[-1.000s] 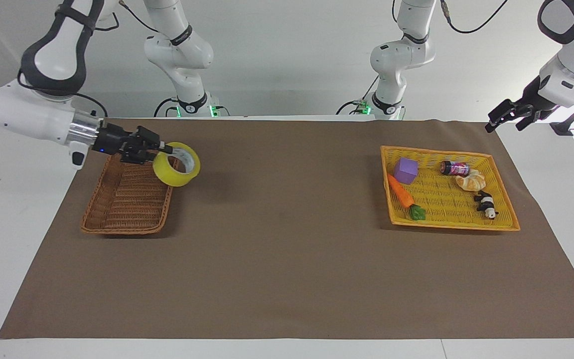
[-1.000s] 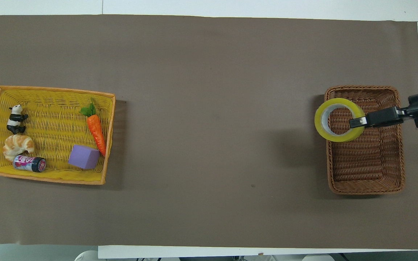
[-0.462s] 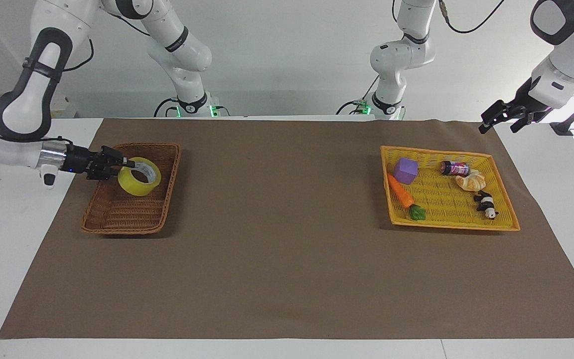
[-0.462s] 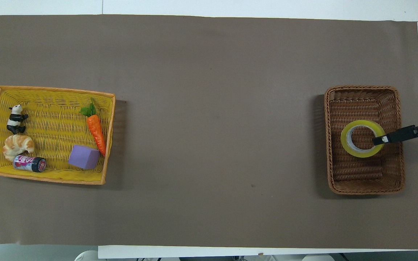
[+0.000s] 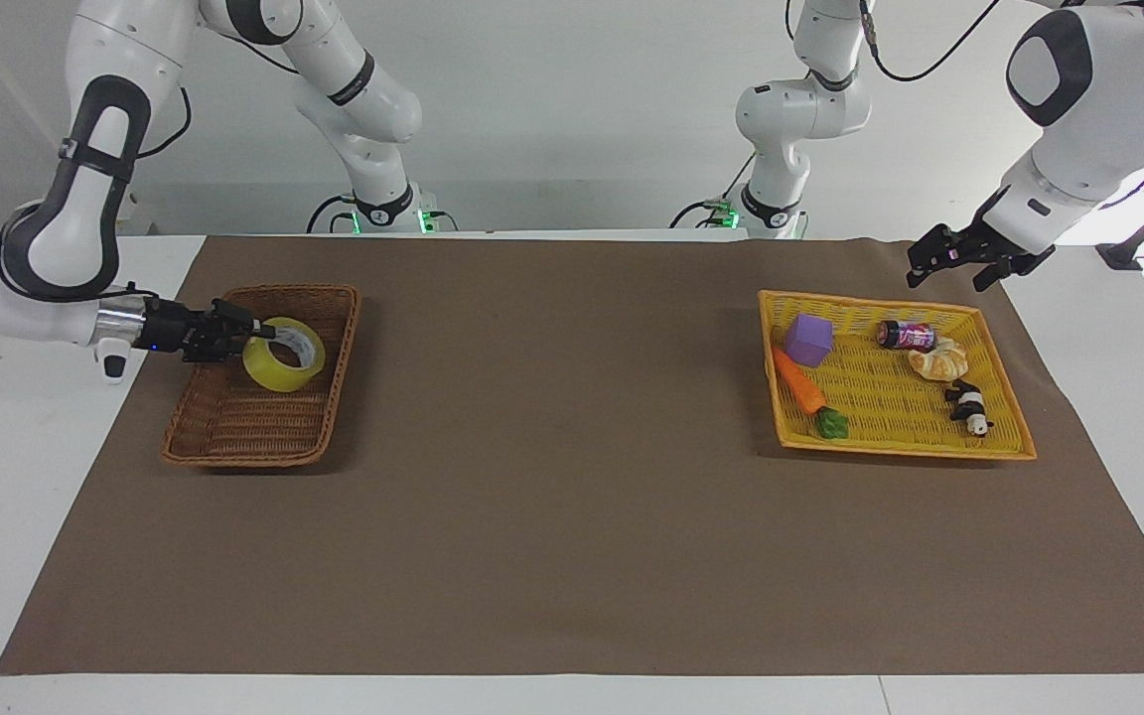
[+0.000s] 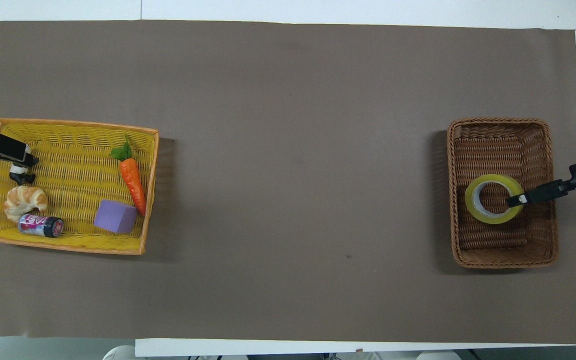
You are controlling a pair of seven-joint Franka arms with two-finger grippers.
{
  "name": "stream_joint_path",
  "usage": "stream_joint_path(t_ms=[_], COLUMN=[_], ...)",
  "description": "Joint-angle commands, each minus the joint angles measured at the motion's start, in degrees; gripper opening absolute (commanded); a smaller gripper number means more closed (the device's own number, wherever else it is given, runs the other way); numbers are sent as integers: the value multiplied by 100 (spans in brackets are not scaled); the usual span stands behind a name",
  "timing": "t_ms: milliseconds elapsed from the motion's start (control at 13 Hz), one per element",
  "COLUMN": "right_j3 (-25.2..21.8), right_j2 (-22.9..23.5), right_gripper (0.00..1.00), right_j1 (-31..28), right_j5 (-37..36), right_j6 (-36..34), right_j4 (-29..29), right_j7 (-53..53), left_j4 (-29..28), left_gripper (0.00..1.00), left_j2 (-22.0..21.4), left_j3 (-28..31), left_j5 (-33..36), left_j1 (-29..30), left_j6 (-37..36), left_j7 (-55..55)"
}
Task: Move tape to another basket
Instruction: 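Open the right gripper and withdraw it from the tape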
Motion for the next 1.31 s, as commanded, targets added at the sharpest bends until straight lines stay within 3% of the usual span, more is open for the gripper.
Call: stream_joint_path(t_ms=[0,77,154,308,538,769,1000,1231], right_j3=[61,61,61,61,70,96,105,123], right_j2=[-105,-105,-105,-114,-227,-859,-1229,-1572], right_gripper=[6,43,99,100,100,100,100,100], right_j1=[-39,-4,14,5,66,610,1024,1297], right_j5=[-167,-289,-325,-404,-624,-1466,-1977,-2548], right_j6=[84,101,223,330,426,971,980,622], right_j4=[-98,-98,-98,-54,69,209,622,1009], right_j7=[-90,-151,-161,-292,-284,-240,-127,1423], left_j4=[242,373,653,945,937,849,796,770], left_gripper=[100,100,100,100,100,100,100,100], left_j2=[114,157,262,307,237,167,149,123], left_j3=[130,130,122,113,69,78,139,130], left_j5=[164,242,304,322,436,437,428,428], left_j1=[-166,-193,-184,-184,-245,-360,-307,-290], left_j6=[-80,-281,-500,-652,-687,-670,-696,-678], left_j7=[-6,-6,-23,-120,-129,-129,-120,-120])
